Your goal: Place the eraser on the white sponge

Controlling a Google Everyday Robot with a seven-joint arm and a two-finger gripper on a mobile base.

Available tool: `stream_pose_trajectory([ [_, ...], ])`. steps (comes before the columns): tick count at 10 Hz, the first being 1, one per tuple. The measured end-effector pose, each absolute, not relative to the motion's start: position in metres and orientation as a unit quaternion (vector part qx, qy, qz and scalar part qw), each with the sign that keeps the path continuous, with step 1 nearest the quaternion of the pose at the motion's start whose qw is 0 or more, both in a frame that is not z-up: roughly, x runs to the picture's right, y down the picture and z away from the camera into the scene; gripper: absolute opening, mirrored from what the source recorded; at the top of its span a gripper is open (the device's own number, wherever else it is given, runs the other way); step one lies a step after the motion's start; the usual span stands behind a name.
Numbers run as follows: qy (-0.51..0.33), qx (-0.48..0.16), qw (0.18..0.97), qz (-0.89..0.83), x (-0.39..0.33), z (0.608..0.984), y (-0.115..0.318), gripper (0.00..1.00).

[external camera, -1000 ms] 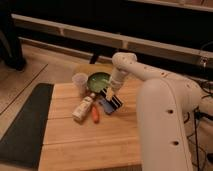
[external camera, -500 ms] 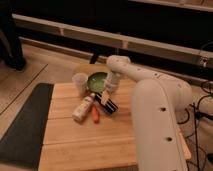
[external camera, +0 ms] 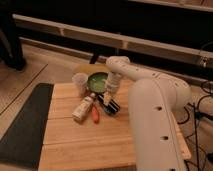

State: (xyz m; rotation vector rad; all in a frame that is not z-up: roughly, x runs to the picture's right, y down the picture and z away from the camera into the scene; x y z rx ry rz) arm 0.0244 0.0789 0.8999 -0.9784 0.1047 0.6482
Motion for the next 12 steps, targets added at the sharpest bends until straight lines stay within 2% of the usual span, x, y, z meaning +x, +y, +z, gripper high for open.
stream_pose_trajectory([
  [3, 0.049, -0.461, 0.831, 0.306, 0.0243, 0.8999, 0.0789, 0.20],
  [4, 0.049, -0.461, 0.831, 0.306, 0.0243, 0.8998, 0.0789, 0.16],
  [5, 0.049, -0.461, 0.831, 0.306, 0.0243, 0.8999, 0.0789, 0.17],
  [9, 0.049, -0.461, 0.831, 0.306, 0.0243, 0.8998, 0.0789, 0.47],
  [12, 0.049, -0.461, 0.831, 0.306, 0.0243, 0.8998, 0.0789, 0.75],
])
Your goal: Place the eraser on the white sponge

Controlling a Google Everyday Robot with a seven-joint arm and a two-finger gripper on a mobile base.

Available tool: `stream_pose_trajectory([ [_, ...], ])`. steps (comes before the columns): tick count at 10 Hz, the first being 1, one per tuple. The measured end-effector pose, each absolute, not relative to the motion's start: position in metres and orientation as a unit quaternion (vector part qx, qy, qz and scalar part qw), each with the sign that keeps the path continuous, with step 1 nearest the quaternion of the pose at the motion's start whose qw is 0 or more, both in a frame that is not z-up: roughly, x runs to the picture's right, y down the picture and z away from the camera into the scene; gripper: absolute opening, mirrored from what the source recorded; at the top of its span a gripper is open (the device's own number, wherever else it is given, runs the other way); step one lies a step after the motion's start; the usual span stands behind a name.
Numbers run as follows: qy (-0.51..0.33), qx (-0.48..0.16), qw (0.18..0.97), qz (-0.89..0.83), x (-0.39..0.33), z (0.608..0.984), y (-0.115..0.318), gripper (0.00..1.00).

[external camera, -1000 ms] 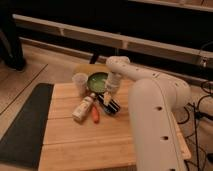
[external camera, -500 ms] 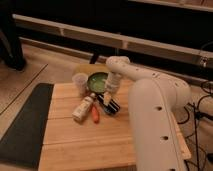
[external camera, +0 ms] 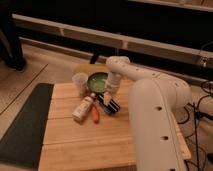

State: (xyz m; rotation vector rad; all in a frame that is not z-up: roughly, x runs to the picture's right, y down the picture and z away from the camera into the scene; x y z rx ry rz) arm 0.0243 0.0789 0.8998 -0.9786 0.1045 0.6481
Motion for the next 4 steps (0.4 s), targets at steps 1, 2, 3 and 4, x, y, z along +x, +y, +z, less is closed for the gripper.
stream_pose_trajectory([
  [1, 0.049, -0.461, 0.831, 0.306, 0.0243, 0.8999, 0.0789, 0.80],
  [2, 0.049, -0.461, 0.831, 0.306, 0.0243, 0.8999, 0.0789, 0.80],
  [3, 0.049, -0.461, 0.831, 0.306, 0.0243, 0.8998, 0.0789, 0.80],
  [4, 0.049, -0.461, 0.831, 0.306, 0.0243, 0.8998, 0.0789, 0.80],
])
